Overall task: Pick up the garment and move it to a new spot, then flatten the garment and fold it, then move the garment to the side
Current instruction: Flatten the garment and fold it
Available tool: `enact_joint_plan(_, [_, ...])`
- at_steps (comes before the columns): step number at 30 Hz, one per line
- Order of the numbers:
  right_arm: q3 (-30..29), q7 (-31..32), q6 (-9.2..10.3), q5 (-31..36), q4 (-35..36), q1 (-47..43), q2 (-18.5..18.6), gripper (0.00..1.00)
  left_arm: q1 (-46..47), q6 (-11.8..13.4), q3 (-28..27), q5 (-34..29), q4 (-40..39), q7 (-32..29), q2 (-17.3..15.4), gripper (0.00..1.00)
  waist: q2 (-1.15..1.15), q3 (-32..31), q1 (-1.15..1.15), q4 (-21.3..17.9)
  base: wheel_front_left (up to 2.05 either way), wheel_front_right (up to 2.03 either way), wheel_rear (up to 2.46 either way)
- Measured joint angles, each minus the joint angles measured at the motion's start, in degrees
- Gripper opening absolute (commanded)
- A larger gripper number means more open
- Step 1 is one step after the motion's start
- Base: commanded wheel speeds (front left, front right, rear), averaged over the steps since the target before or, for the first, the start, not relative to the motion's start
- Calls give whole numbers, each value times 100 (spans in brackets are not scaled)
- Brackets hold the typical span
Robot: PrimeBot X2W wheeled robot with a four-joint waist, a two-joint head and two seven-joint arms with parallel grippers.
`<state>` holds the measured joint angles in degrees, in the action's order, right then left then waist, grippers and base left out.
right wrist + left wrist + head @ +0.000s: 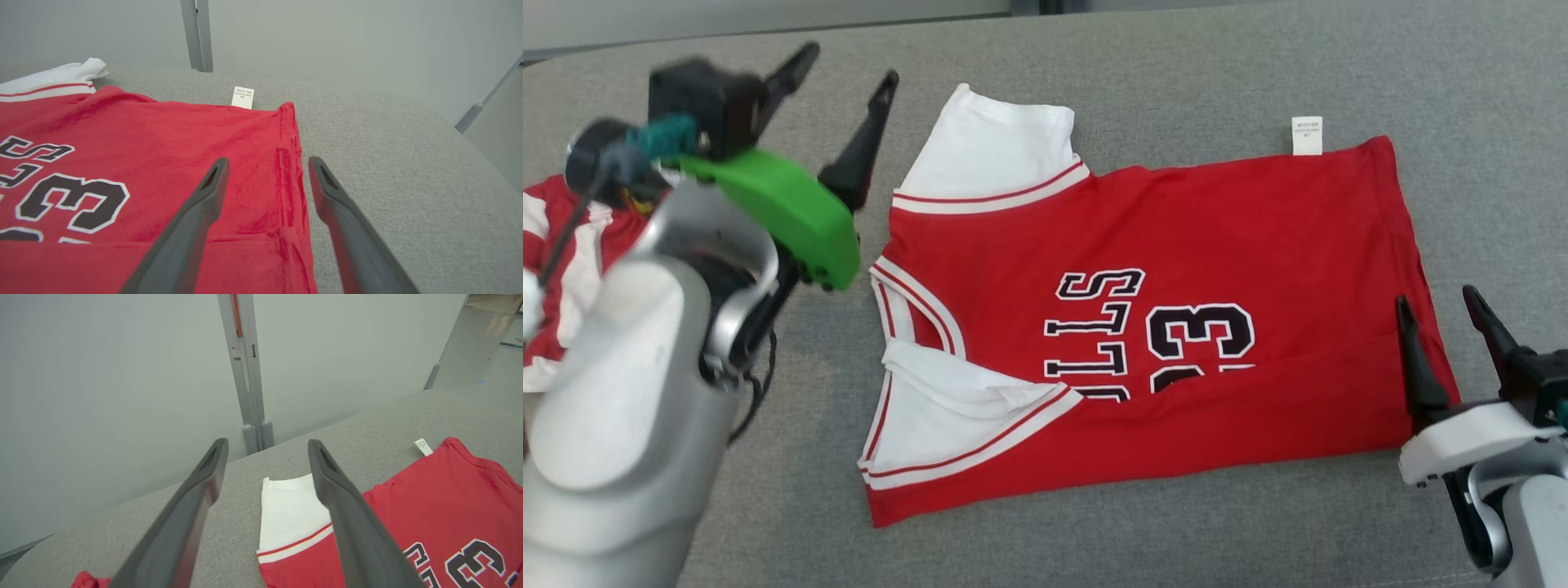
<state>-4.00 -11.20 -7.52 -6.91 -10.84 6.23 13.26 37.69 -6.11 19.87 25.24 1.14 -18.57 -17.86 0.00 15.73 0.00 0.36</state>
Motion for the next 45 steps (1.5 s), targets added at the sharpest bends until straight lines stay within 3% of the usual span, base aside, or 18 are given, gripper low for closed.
enact_joint_plan(5, [204,-36,0,-1,-16,443,-29,100,1360,-107,378,604,1179,-1088,-159,100,0,378,0,-173,0,0,0])
enact_joint_plan(8, [243,-90,0,-2,-54,588,-89,100,1989,-118,643,673,1674,-1327,-337,100,0,603,0,-312,0,0,0])
enact_joint_plan(21, [280,-333,0,-12,-300,968,-389,100,3125,-124,1718,1051,3004,-1624,-914,100,0,1475,0,-1039,0,0,0])
enact_joint_plan(37, [290,-397,0,-29,-408,1163,-616,100,3640,-124,2560,1157,3384,-1544,-1369,100,0,2002,1,-1535,0,0,0])
enact_joint_plan(38, [291,-397,0,-29,-404,1163,-622,100,3671,-124,2608,1157,3393,-1528,-1382,91,0,2011,0,-1546,0,0,0])
enact_joint_plan(39, [293,-397,-1,-29,-401,1163,-626,100,3700,-124,2654,1157,3407,-1513,-1400,53,0,2019,0,-1558,0,0,0])
enact_joint_plan(40, [296,-397,-1,-29,-401,1163,-632,100,3722,-125,2694,1161,3423,-1514,-1411,45,0,2024,0,-1571,0,0,0])
enact_joint_plan(41, [298,-397,0,-27,-401,1163,-635,100,3740,-125,2717,1168,3439,-1513,-1417,0,0,2027,0,-1582,0,0,0])
enact_joint_plan(45, [285,-397,-1,7,-382,1163,-641,100,3807,-125,2885,1272,3505,-1600,-1438,0,0,2021,0,-1615,0,0,0])
